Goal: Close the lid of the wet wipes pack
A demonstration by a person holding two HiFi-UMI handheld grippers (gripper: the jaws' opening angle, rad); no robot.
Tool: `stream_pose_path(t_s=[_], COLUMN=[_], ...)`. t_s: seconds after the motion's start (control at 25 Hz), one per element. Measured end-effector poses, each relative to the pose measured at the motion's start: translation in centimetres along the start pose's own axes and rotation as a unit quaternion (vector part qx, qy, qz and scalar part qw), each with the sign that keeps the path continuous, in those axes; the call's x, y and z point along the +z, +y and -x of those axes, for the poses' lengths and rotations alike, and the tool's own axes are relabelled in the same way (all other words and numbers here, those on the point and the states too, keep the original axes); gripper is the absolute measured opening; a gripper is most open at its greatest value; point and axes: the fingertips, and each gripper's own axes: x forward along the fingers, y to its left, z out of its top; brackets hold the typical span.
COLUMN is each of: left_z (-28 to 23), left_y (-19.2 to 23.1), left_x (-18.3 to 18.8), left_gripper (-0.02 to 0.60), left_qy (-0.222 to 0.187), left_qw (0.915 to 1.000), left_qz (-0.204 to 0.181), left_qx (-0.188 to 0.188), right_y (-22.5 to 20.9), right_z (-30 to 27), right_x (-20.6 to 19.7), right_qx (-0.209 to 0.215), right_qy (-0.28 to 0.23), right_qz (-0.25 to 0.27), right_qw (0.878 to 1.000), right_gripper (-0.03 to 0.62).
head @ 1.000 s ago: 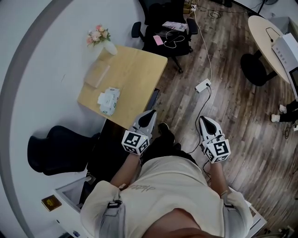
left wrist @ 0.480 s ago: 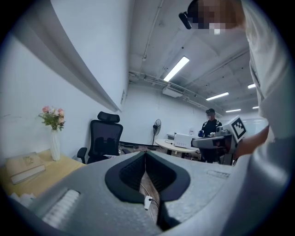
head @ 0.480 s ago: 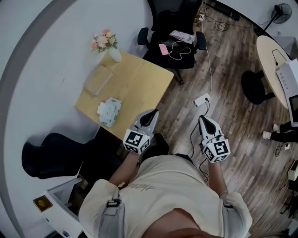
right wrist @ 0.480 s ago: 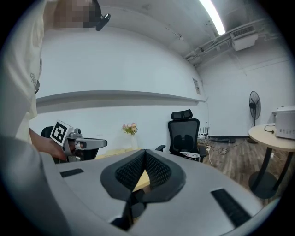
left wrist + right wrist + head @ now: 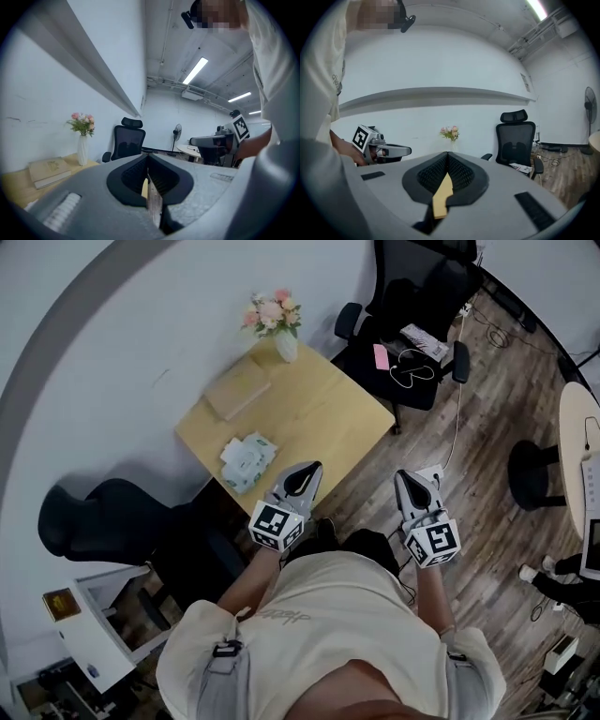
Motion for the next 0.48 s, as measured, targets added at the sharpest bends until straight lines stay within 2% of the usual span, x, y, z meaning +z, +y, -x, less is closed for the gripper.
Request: stream_pose_path(t_s=[0.28,0.48], left_z=[1.1,2.2], left_y=[4.2,6.9], left_x=[-0.8,-1.0], left_gripper=[0.017,0.018], left_qy=[0.005,0.005], left_qw=[0.9952,0.9818], left_qz=[0.023,0.053], left_qx=[0.095,0.183], right_y=[0.3,1.2], right_z=[-6.9,-11.9], right_x=[0.0,0.0], right_qx=[0.097,0.196], right_qy=[0.02,0.036], right_qz=[0.009,0.031], right_qw=[0.995,0.98], right_gripper=[0.002,0.002])
